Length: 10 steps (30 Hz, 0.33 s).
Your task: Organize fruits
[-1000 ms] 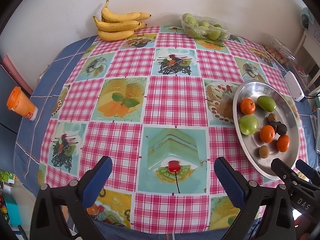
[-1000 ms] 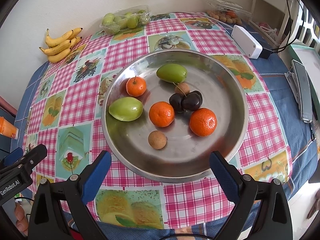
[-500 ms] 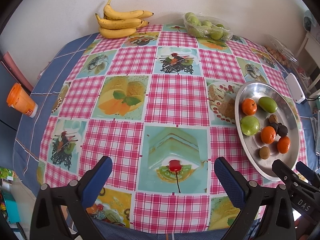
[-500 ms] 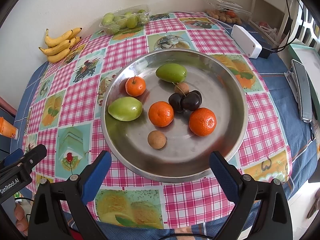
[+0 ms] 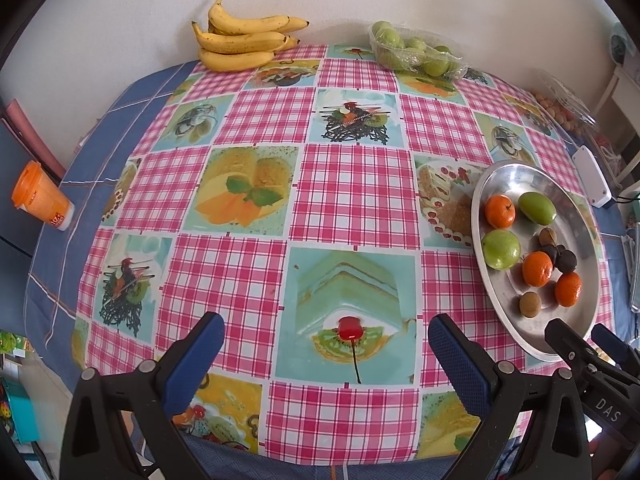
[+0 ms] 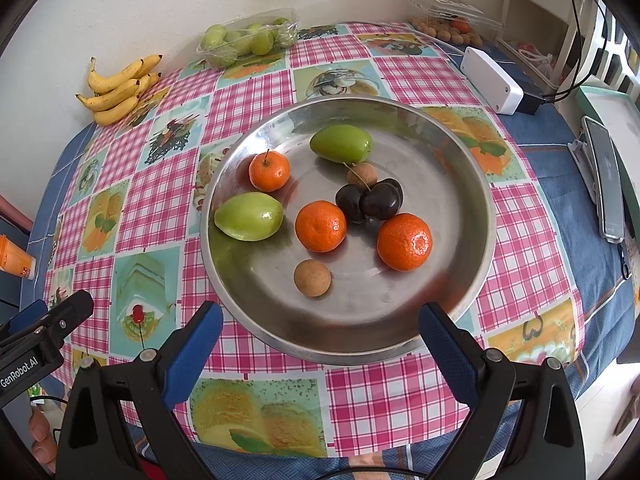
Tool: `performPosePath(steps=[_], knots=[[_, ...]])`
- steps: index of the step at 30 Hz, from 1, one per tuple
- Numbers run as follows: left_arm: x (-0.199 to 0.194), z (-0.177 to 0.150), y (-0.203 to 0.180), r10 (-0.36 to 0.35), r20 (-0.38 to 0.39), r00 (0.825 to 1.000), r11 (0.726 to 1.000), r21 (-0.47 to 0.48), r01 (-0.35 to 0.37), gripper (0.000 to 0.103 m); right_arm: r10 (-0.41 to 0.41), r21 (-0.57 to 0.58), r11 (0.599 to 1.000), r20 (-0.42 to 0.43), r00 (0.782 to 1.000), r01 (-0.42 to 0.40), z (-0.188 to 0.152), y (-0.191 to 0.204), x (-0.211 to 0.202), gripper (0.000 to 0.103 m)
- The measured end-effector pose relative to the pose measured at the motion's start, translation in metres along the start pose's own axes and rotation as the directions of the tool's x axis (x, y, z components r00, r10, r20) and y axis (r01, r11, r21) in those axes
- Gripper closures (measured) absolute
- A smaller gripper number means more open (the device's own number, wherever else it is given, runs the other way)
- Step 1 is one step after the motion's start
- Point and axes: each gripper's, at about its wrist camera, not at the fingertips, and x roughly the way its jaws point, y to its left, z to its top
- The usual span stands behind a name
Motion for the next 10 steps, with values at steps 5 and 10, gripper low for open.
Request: performPosePath(steps=[5,10], knots=[[-0.0074,-0.0003,0.0019,-0.001,0.036,0.999,1.0,-0.012,0.001,0.0,0.0,-0.001,1.0,0.0,1.0,0.0,-0.0002,0.0003,0.0001,0.005],[-0.0066,0.001,0.0025,-0.002,0.033,0.999,1.0,-0.015,0.003,0.0,0.0,-0.001,1.0,0.0,1.0,0.0,-0.0001,0.0002,0.0001,0.005]])
